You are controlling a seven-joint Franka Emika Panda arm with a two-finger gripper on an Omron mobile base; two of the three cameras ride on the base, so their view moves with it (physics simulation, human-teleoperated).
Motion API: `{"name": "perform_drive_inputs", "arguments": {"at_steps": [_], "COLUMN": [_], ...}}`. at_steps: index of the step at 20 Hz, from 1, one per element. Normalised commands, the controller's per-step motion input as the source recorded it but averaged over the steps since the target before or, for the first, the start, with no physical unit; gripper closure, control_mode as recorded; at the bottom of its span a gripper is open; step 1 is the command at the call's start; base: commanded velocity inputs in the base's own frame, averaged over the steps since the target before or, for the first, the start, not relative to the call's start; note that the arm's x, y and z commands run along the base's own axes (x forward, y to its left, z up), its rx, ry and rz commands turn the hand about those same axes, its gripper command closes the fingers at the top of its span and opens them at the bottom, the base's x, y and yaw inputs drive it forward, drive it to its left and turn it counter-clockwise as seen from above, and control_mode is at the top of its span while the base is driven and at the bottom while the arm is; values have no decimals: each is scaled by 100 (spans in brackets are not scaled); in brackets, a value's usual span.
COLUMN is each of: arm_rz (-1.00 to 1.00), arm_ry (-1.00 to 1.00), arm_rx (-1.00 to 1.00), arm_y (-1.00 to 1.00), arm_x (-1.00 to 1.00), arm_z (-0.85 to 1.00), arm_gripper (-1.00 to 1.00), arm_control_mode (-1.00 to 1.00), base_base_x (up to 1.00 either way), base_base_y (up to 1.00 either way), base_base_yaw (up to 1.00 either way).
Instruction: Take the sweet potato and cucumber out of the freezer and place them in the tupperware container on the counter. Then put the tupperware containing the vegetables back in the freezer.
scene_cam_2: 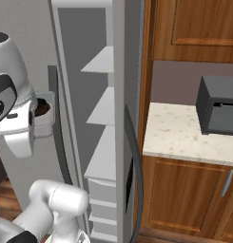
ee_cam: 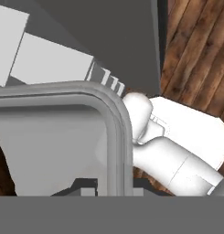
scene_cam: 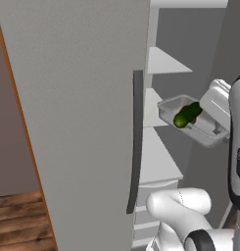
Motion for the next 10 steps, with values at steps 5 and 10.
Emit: {"name": "perform_drive_inputs", "arguments": {"at_steps": [5,10], "arm_rz": [-30,-22], "arm_ry": [0,-2], "arm_rx": [0,0], "arm_y": [-24,-10], "arm_x": [29,56], "arm_z": [15,12], "arm_gripper": [100,100], "arm_control_mode": [-100,-100], "base_base_x": [0,0], "base_base_y": [0,0], "base_base_yaw": [0,0]}}
